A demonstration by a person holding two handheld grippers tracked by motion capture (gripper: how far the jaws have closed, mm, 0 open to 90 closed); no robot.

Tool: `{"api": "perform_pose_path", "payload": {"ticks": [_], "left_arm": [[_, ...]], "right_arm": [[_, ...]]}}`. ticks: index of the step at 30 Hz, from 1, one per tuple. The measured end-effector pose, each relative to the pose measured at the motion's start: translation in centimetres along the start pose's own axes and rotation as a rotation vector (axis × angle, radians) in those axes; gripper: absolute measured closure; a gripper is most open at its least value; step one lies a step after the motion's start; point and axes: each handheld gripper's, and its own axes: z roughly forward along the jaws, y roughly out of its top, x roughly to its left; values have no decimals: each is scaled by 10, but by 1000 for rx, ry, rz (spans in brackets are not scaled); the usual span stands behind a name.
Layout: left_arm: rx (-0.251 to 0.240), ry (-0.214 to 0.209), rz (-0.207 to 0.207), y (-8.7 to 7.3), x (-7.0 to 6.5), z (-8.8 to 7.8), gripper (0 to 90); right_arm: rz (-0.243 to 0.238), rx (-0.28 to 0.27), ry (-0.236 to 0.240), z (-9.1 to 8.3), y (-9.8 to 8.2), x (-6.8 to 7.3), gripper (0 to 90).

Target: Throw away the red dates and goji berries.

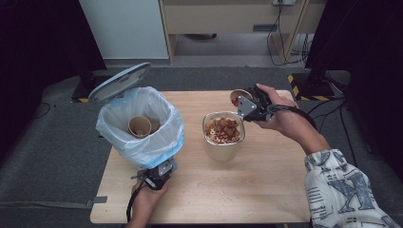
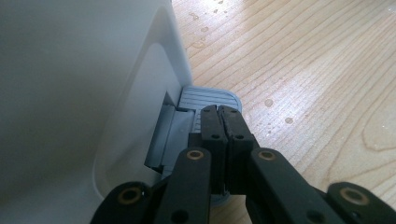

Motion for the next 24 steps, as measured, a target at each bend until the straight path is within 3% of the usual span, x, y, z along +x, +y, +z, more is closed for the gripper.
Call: {"api": "perform_pose_path", "payload": {"ticks": [2,8,9,14,24], "left_arm": [[-1,-1,0,0,0,0,879],[3,-2,3,0,0,0,879],[0,-5,1,0,1,0,878],[0,-5,2,0,1,0,878],[0,-3,4,0,1,0,878]], "right_arm": [[60,-10,20,0,-8,0,411],[121,-39,39,-1,-21,-1,410],[149,-46,46,-2,-26,-2,410],[168,-49,65,-4,-36,-2,410],[296,-80,93,-12,-63,-1,408]]}}
